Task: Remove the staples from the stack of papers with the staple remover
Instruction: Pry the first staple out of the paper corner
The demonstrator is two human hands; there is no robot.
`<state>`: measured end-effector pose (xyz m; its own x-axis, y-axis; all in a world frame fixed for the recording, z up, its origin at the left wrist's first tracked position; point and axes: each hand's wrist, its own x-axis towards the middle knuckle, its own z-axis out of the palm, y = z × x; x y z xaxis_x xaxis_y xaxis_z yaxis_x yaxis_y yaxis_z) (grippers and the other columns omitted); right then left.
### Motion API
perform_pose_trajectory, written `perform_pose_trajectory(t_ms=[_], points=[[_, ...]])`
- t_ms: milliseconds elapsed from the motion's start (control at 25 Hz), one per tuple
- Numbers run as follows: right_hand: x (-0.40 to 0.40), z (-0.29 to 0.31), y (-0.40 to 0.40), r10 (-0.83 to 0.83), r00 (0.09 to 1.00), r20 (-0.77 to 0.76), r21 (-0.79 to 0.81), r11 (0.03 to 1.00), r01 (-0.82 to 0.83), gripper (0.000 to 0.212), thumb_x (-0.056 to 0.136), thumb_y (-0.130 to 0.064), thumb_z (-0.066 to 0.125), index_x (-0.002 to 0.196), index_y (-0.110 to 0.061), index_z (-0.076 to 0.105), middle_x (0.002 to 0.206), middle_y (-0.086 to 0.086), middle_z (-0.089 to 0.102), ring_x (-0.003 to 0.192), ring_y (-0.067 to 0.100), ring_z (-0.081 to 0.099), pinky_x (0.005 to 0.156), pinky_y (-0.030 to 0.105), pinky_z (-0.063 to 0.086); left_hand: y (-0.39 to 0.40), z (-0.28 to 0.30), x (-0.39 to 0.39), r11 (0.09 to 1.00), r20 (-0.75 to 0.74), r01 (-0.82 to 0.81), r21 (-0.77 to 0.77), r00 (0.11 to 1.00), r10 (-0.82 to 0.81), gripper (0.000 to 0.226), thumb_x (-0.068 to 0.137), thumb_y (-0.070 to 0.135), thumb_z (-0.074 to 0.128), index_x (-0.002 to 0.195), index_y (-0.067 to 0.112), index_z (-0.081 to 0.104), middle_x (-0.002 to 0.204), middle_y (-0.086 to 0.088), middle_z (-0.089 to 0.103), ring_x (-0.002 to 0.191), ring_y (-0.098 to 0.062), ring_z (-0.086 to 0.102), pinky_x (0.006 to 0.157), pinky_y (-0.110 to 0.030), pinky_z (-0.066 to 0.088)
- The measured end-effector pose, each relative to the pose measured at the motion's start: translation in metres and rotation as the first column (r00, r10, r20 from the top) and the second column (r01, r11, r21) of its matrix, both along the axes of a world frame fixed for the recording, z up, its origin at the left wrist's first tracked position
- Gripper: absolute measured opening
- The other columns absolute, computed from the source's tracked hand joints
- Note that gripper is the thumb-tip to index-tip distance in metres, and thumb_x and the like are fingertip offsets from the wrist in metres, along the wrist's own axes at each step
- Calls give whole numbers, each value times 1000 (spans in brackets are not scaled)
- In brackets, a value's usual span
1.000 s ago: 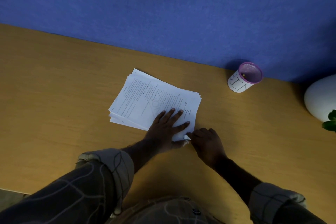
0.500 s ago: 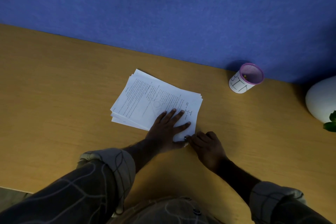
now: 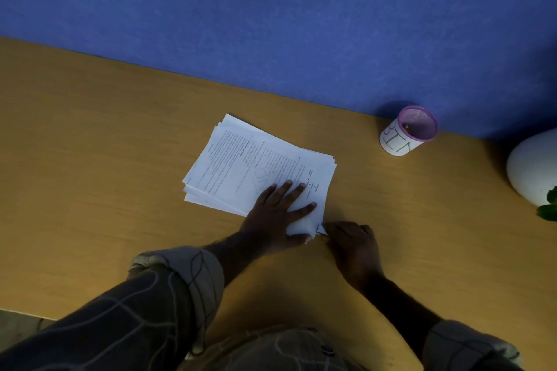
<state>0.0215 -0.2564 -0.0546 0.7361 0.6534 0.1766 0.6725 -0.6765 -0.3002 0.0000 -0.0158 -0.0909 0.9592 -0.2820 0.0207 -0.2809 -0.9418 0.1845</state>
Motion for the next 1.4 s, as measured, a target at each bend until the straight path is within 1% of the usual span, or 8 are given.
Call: perform_pose_trajectory(t_ms=[80, 240, 480, 840, 1000, 1080, 1200, 1400], points=[[1, 4, 2, -16, 999, -45, -19, 1000, 16, 27, 90, -24, 56, 115, -18, 65, 107, 4, 70, 96, 21, 65, 78, 38, 48, 0, -1, -2, 1000, -3, 3, 8, 1000, -3, 74, 90, 74, 29, 155, 37, 26, 167, -5, 15, 153, -31, 13, 122, -50, 6], [4, 8, 12, -40, 995, -94, -38, 999, 37, 27, 87, -18, 68, 113, -17, 66, 108, 3, 70, 98, 20, 65, 80, 36, 48, 2, 0, -3, 1000, 16, 20, 23, 1000, -20, 73, 92, 71, 35, 155, 38, 23, 167, -7, 15, 153, -33, 14, 122, -52, 4], [-1, 7, 22, -50, 994, -100, -64, 997, 44, 34, 78, -14, 74, 112, -16, 67, 107, 3, 70, 97, 21, 65, 79, 37, 48, 3, 8, -5, 998, 37, 56, 19, 998, -57, 60, 92, 67, 41, 148, 46, 35, 166, -10, 18, 152, -38, 16, 120, -57, 13], [3, 12, 26, -21, 989, -147, -8, 1000, 20, 30, 82, -18, 73, 111, -23, 68, 107, -4, 71, 97, 17, 63, 77, 31, 43, 2, 9, -4, 998, 42, 55, 43, 998, -57, 62, 90, 68, 44, 147, 46, 36, 165, -11, 20, 150, -39, 19, 118, -58, 18], [7, 16, 26, -8, 980, -201, 4, 1000, 9, 28, 84, -18, 70, 111, -25, 69, 109, -5, 71, 101, 17, 62, 80, 35, 45, 3, 10, -3, 997, 40, 60, 41, 997, -61, 62, 89, 67, 46, 147, 47, 35, 165, -11, 20, 150, -39, 19, 118, -58, 18], [7, 17, 26, 16, 982, -187, 10, 1000, -14, 28, 82, -15, 72, 108, -27, 70, 106, -6, 72, 100, 17, 63, 80, 35, 45, 3, 10, -3, 997, 40, 64, 43, 997, -65, 63, 88, 67, 47, 147, 47, 35, 165, -11, 21, 150, -39, 20, 118, -58, 18], [5, 16, 26, 25, 990, -139, 25, 999, -22, 26, 79, -14, 76, 102, -26, 71, 103, -8, 73, 97, 16, 64, 78, 34, 42, 3, 10, -3, 997, 21, 67, 46, 997, -68, 63, 89, 68, 44, 147, 48, 33, 166, -10, 17, 151, -38, 16, 119, -57, 16], [1, 6, 23, 25, 995, -95, 31, 999, -22, 25, 81, -17, 75, 103, -27, 71, 105, -8, 73, 100, 15, 64, 82, 37, 45, 3, 13, -3, 997, 13, 70, 33, 997, -70, 62, 88, 68, 44, 146, 46, 37, 166, -10, 19, 151, -39, 17, 119, -57, 16]])
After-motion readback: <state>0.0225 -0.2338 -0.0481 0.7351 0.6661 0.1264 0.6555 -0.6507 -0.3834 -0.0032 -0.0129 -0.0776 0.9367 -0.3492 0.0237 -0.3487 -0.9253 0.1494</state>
